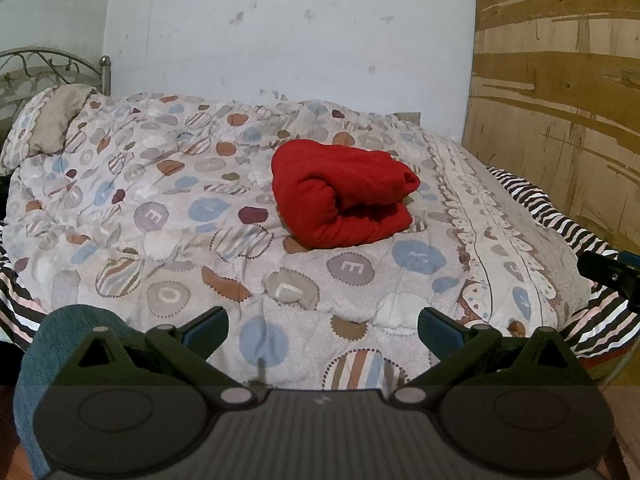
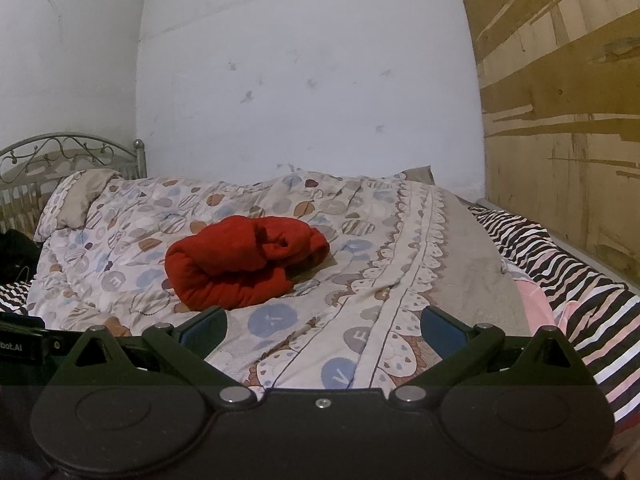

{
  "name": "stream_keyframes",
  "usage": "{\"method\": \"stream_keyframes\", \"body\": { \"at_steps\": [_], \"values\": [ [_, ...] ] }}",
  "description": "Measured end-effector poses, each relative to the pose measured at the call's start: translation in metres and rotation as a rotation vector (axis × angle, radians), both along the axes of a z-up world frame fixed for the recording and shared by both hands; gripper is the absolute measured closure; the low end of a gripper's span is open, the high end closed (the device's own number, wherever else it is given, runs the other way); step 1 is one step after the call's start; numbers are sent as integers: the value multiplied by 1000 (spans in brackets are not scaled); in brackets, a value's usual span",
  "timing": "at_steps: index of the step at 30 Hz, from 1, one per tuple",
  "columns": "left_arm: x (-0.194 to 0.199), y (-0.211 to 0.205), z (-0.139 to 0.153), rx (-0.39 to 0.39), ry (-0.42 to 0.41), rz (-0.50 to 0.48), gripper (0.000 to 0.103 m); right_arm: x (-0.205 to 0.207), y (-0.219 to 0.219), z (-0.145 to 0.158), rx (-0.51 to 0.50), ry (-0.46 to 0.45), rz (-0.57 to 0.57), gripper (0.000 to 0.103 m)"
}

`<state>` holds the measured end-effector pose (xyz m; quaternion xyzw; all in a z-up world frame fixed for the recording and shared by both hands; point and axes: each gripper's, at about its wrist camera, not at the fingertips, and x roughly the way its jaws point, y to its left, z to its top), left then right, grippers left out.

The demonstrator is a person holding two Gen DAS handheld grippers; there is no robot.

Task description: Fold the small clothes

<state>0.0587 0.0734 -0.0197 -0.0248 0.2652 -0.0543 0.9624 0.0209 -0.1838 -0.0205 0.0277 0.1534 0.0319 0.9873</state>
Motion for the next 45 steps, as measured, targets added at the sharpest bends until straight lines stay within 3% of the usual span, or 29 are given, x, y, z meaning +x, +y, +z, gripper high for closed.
{"method": "stream_keyframes", "body": {
  "at_steps": [13, 20, 31, 45],
  "values": [
    [0, 2, -1, 1, 10, 7, 1, 0, 0, 0, -1, 2, 0, 0],
    [4, -2, 1, 47, 35, 55, 1, 0, 2, 1, 4, -4, 0, 0],
    [3, 7, 6, -3, 25, 82, 1, 1, -1, 5, 23, -2, -5, 0],
    [8, 1, 7, 16, 22, 83, 1, 2, -5, 3, 30, 11, -19, 0]
  ]
}}
